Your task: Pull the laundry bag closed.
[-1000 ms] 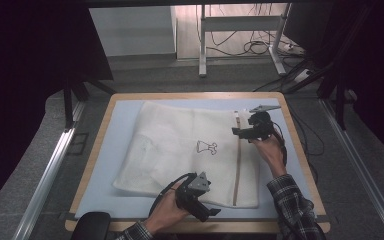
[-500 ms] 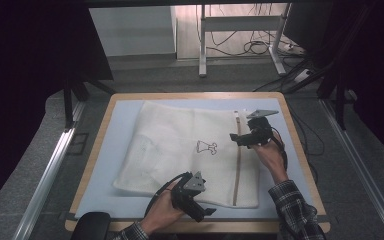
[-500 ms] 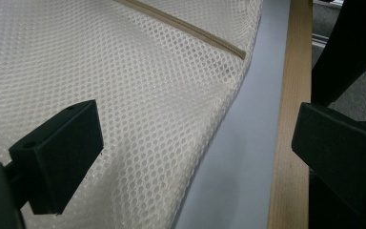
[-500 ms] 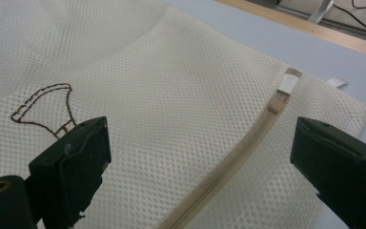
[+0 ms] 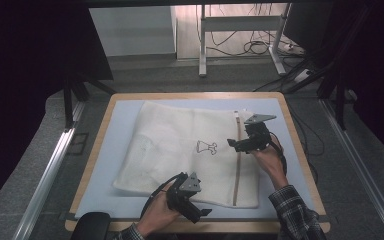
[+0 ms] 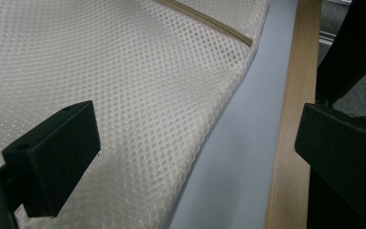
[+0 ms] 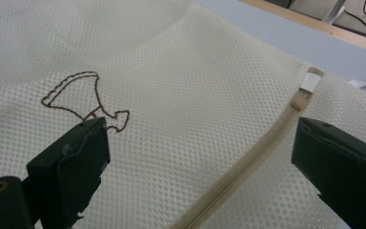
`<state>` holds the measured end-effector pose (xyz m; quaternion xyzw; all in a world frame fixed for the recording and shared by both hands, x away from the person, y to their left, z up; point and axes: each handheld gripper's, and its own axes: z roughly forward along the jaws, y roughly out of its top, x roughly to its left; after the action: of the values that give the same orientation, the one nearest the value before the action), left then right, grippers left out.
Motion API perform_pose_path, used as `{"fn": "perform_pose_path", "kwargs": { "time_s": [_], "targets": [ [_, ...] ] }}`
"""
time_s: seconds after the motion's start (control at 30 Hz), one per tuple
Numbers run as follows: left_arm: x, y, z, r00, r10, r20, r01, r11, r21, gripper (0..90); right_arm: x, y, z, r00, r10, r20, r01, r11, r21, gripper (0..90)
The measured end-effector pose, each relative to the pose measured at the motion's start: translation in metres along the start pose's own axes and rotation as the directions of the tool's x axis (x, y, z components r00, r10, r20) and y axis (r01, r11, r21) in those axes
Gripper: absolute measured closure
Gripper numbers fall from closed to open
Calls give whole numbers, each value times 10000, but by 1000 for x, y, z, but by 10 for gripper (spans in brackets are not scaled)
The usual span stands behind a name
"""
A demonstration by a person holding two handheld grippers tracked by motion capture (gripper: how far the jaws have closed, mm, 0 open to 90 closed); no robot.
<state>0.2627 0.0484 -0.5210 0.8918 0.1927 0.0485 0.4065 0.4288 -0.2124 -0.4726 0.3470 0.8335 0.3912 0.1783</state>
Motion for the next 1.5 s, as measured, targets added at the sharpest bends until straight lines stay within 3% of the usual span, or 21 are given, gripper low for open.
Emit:
{"fn": "perform_pose_path", "kwargs": {
  "time_s": [0.33, 1.5],
  "targets": [
    [4, -7, -8, 9988, 56, -479, -49, 9999, 147, 11, 13, -4, -4, 9994, -277, -190, 279, 9996, 108, 57],
    [10, -23, -34, 9929, -208, -1169, 186, 9996, -193, 15, 33, -25, -41, 9981, -506, -343, 501, 9986, -154, 49]
  ]
}}
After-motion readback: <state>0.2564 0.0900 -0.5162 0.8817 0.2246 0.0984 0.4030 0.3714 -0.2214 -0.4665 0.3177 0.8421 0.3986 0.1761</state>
